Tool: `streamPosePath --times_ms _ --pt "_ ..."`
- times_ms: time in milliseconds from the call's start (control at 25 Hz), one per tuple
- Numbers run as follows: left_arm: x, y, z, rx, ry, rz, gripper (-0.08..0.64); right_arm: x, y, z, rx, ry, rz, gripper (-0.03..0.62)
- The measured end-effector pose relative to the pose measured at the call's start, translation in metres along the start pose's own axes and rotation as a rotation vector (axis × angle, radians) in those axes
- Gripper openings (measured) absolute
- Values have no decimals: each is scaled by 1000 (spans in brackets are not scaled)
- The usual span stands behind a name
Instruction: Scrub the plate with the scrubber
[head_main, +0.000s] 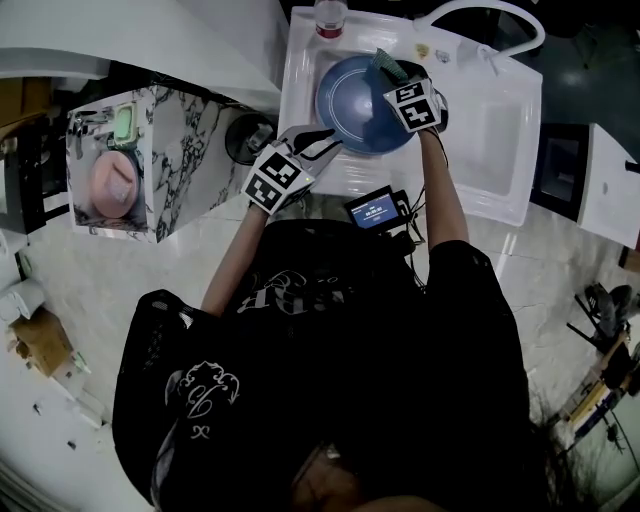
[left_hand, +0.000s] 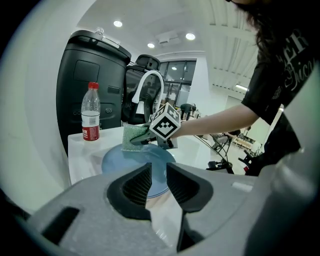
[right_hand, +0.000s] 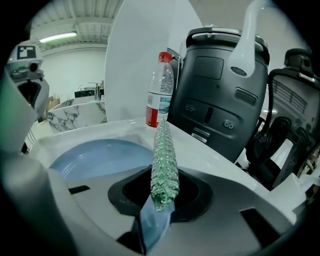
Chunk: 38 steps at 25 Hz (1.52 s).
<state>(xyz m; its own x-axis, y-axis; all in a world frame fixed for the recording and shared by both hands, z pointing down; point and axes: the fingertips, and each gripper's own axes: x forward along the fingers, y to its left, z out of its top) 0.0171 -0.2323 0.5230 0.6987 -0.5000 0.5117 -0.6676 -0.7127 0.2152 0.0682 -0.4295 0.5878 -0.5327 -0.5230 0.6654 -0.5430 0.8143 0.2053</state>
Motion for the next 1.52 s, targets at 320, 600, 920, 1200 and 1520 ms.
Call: streamPosePath --times_ms 320,600,920,1200,1520 --pt "0 0 -6 -7 7 -10 86 -6 23 -7 -113 34 72 91" --pt "-3 0 -9 7 13 -16 86 -33 70 -13 -133 51 201 89" --pt "-7 2 -11 2 1 -25 87 -72 130 -25 -24 59 350 91" --pt "-5 7 -6 6 -13 -21 86 -79 154 -27 -13 64 409 91" --pt "0 8 -6 5 -6 -25 86 -58 86 -13 156 7 199 91"
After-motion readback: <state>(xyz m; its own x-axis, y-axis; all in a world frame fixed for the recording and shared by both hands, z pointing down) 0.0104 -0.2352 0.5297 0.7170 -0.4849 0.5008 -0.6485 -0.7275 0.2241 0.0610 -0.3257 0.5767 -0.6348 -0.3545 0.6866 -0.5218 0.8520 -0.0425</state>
